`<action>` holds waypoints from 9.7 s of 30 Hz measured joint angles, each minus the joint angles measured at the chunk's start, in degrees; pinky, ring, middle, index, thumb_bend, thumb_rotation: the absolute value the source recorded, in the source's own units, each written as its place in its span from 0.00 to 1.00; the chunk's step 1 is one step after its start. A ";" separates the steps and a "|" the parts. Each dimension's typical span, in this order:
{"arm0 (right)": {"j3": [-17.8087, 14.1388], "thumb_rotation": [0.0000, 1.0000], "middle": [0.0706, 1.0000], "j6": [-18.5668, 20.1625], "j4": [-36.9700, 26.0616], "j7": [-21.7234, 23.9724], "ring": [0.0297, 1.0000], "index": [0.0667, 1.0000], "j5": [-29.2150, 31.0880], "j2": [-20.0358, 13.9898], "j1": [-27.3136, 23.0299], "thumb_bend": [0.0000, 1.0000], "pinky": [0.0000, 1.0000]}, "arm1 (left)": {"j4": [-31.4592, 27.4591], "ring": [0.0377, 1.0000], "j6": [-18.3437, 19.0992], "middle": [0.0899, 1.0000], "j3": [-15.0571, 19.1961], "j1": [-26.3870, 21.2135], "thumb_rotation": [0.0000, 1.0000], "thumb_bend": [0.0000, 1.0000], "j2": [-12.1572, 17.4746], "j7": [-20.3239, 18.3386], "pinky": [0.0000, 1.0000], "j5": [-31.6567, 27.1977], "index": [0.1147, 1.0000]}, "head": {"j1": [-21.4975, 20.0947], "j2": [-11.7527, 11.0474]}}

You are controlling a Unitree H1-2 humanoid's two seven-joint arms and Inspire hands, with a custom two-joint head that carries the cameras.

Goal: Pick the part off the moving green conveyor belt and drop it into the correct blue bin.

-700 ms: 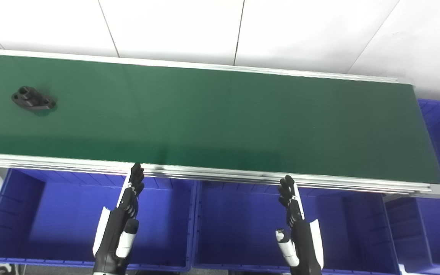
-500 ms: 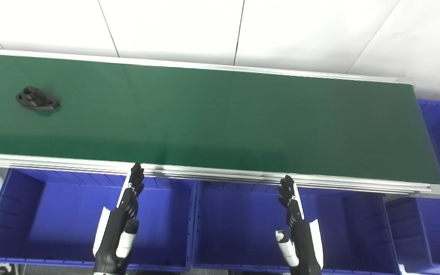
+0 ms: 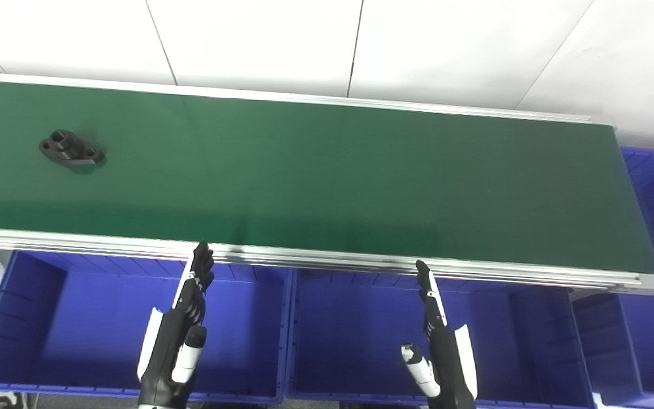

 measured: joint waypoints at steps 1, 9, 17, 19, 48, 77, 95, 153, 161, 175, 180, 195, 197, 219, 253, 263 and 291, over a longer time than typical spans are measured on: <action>-0.01 1.00 0.99 0.00 0.00 -0.01 1.00 0.97 -0.14 -0.02 0.00 0.84 1.00 | 0.00 1.00 0.00 1.00 -0.01 0.00 0.97 0.78 0.00 0.00 1.00 -0.01 1.00 | 0.00 0.00; -0.35 1.00 1.00 0.00 0.00 0.24 1.00 0.97 -0.48 -0.02 0.01 0.82 1.00 | 0.01 1.00 -0.09 1.00 -0.10 0.00 0.97 0.75 -0.13 0.02 1.00 0.53 1.00 | -0.18 -0.09; 0.01 1.00 1.00 0.00 0.59 -0.18 1.00 0.97 -1.37 -0.12 -0.14 0.81 1.00 | 0.48 1.00 -0.93 1.00 -0.03 -0.09 0.97 0.76 -0.11 0.02 1.00 0.65 1.00 | -0.53 -0.62; 0.29 1.00 1.00 0.00 1.46 -0.41 1.00 0.98 -0.77 -0.17 -0.47 0.81 1.00 | 0.77 1.00 -0.99 1.00 0.00 -0.18 0.97 0.77 -0.09 0.01 1.00 0.60 1.00 | -0.62 -1.14; 1.53 0.97 0.96 -0.24 8.90 -12.58 0.94 0.98 4.79 -4.99 -4.73 0.74 0.97 | 10.58 0.98 -1.99 1.00 -9.33 -4.72 1.00 0.66 -0.25 12.45 1.00 9.35 1.00 | 12.92 -11.26; 5.41 0.55 0.79 -0.29 -0.72 -10.60 0.69 0.84 3.48 -7.73 -13.53 0.80 0.61 | 7.48 1.00 -2.00 1.00 -6.64 -6.00 0.96 0.72 1.88 9.99 1.00 5.85 1.00 | 6.77 -4.31; 0.94 1.00 0.84 32.97 -11.92 14.22 0.76 0.85 -13.31 -0.81 -37.43 0.98 0.64 | 1.34 1.00 -1.34 1.00 -6.79 -1.83 0.99 0.99 -2.07 6.75 0.99 6.21 1.00 | 8.61 -2.20; 12.05 0.44 0.76 44.47 24.06 16.29 0.65 0.74 -35.69 6.39 -59.47 0.95 0.49 | 1.40 0.94 -1.45 1.00 -8.82 -0.01 1.00 1.00 -4.85 7.66 0.81 16.07 1.00 | 15.55 -2.55; 11.85 0.44 0.78 44.48 23.58 16.19 0.67 0.75 -33.16 5.92 -59.47 0.94 0.49 | 1.37 0.93 -1.45 1.00 -8.95 0.24 1.00 1.00 -4.84 8.06 0.81 15.96 1.00 | 15.82 -2.55; 14.19 0.50 0.76 44.46 23.57 16.68 0.66 0.72 -33.34 5.42 -60.96 0.92 0.52 | 1.26 0.96 -1.42 1.00 -9.25 0.39 1.00 1.00 -4.84 9.03 0.84 17.41 1.00 | 18.54 -1.93; 17.79 0.48 0.68 43.68 25.66 15.60 0.56 0.71 -36.13 4.13 -62.67 0.86 0.44 | 1.23 0.98 -1.17 1.00 -9.52 0.52 1.00 1.00 -4.84 9.44 0.87 17.18 1.00 | 19.25 -1.76; 27.67 0.13 0.12 43.85 34.56 13.78 0.07 0.44 -45.98 4.56 -69.67 0.52 0.03 | -0.65 0.96 0.82 1.00 -10.30 2.24 1.00 0.93 -4.62 9.71 0.83 17.18 1.00 | 21.18 0.09; 29.43 0.13 0.12 43.94 34.41 15.25 0.07 0.44 -48.27 3.55 -70.35 0.53 0.03 | -0.73 0.95 0.98 1.00 -10.31 2.30 1.00 0.91 -4.62 9.71 0.82 17.18 1.00 | 21.09 0.09; 22.96 0.12 0.15 43.96 23.36 19.01 0.10 0.45 -47.26 -0.65 -63.78 0.52 0.07 | -0.93 0.93 1.57 1.00 -10.41 2.33 0.98 0.91 -4.48 9.71 0.83 16.28 1.00 | 16.45 1.58; 6.65 0.13 0.21 38.24 -44.54 68.72 0.13 0.45 -66.58 3.21 -29.81 0.51 0.09 | -12.67 0.99 11.79 1.00 -8.19 0.24 1.00 0.86 -0.89 1.77 1.00 3.68 1.00 | 0.79 12.39; 4.08 0.14 0.25 32.95 -45.77 70.85 0.17 0.45 -69.52 9.76 -12.80 0.51 0.13 | -15.82 0.99 14.07 1.00 -8.07 0.33 1.00 0.85 -0.66 1.26 1.00 3.44 1.00 | 4.39 15.12; 2.56 0.90 0.85 34.25 -16.37 49.62 0.75 0.86 -64.43 5.27 -13.38 1.00 0.63 | -17.50 1.00 16.20 1.00 -8.20 0.77 1.00 0.89 -0.73 1.15 1.00 4.00 1.00 | 3.69 14.42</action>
